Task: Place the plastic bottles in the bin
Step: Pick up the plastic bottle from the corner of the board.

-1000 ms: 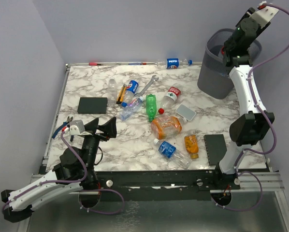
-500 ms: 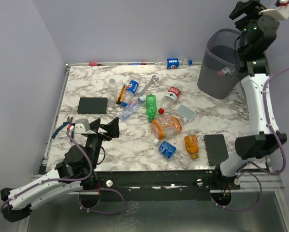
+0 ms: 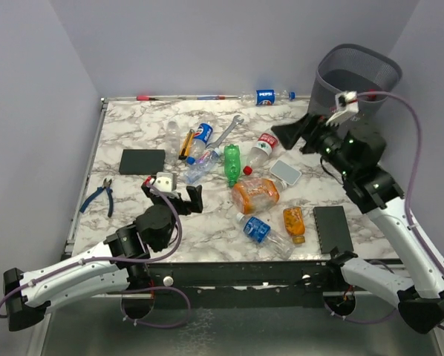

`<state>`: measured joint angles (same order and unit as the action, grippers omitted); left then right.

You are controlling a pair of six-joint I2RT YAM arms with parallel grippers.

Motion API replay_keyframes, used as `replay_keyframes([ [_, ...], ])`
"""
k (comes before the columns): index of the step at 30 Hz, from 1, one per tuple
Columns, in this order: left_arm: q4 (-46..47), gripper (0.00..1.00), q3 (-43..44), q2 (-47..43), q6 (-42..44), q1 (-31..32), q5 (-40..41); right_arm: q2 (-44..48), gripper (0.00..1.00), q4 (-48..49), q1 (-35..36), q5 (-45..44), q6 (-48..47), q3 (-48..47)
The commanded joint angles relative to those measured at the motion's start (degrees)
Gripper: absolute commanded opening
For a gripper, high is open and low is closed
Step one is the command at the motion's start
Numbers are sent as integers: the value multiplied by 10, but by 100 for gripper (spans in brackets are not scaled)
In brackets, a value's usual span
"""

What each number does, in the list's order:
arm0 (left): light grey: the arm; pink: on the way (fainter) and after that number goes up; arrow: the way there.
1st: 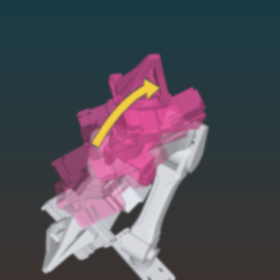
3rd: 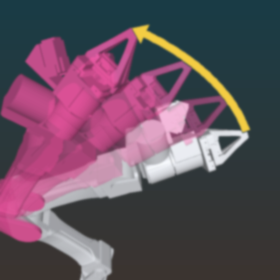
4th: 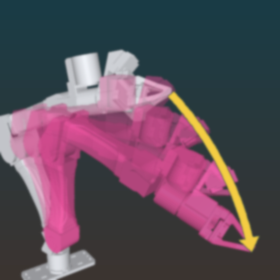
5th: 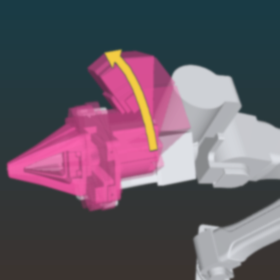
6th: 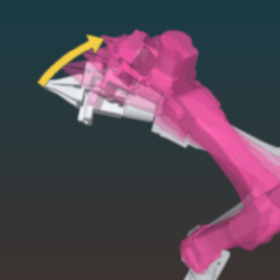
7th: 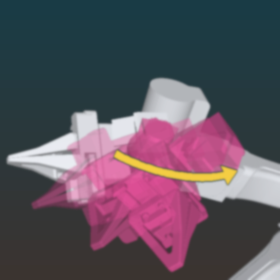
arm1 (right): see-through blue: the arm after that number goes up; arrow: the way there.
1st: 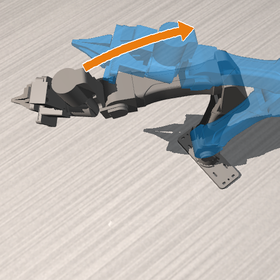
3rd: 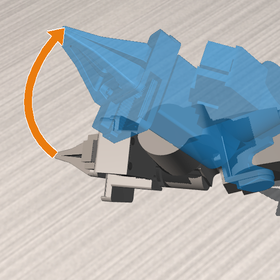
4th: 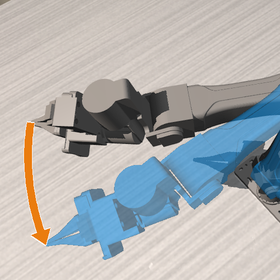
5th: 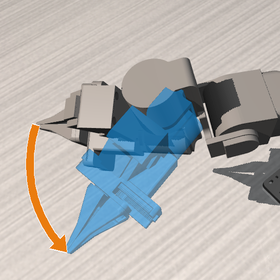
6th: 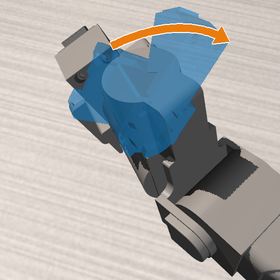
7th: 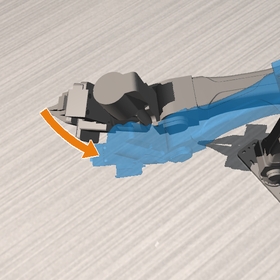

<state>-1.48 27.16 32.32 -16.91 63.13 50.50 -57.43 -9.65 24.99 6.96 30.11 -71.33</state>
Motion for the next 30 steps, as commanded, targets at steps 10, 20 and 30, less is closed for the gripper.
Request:
replay_keyframes([
  [10,-59,99,26,137,-292,1,-329,132,100,-205,4,-38,73,313],
  [20,-49,99,71,310,-459,37,-386,167,100,-159,4,-27,120,376],
  [30,-53,99,105,395,-736,79,-282,172,100,-180,4,-38,116,355],
])
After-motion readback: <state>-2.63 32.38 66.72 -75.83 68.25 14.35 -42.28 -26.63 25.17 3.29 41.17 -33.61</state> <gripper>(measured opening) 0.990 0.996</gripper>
